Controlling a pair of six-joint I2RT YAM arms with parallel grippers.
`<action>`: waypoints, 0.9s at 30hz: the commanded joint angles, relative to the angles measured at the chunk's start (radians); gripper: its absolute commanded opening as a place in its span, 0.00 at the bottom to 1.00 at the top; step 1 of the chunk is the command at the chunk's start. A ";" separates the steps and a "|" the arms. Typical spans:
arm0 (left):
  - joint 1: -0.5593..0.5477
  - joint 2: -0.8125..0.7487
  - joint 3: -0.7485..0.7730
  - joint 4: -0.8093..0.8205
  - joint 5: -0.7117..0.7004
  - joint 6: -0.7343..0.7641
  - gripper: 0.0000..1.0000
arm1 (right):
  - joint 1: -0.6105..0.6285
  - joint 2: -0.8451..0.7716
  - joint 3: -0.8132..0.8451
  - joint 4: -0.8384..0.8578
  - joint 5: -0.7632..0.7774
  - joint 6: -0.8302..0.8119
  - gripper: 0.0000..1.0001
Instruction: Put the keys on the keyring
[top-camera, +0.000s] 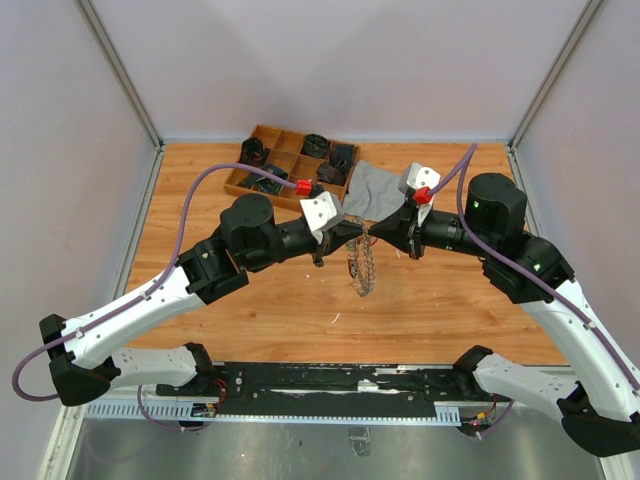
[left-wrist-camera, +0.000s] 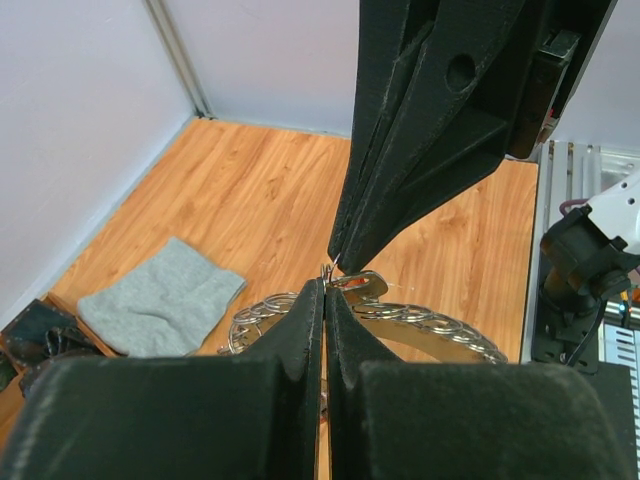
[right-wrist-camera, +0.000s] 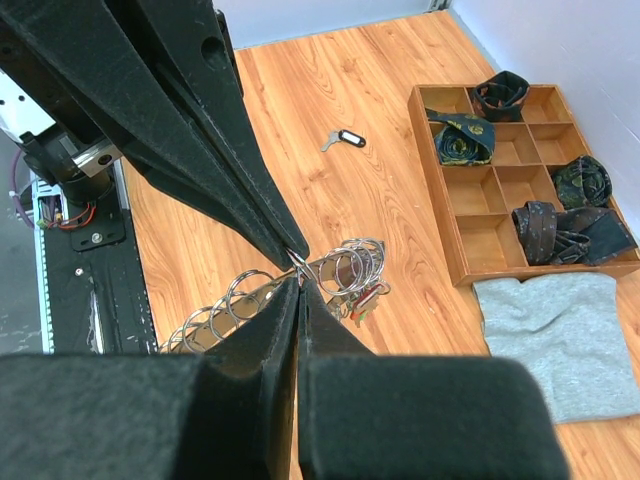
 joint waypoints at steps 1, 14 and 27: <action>0.000 0.003 0.050 0.030 0.026 0.010 0.00 | -0.007 -0.002 0.031 0.042 -0.003 0.017 0.01; -0.001 0.013 0.057 0.021 0.025 0.011 0.00 | -0.008 -0.008 0.027 0.055 -0.004 0.023 0.00; -0.001 0.000 0.054 0.026 0.019 0.010 0.01 | -0.008 -0.008 0.032 -0.019 0.119 0.010 0.01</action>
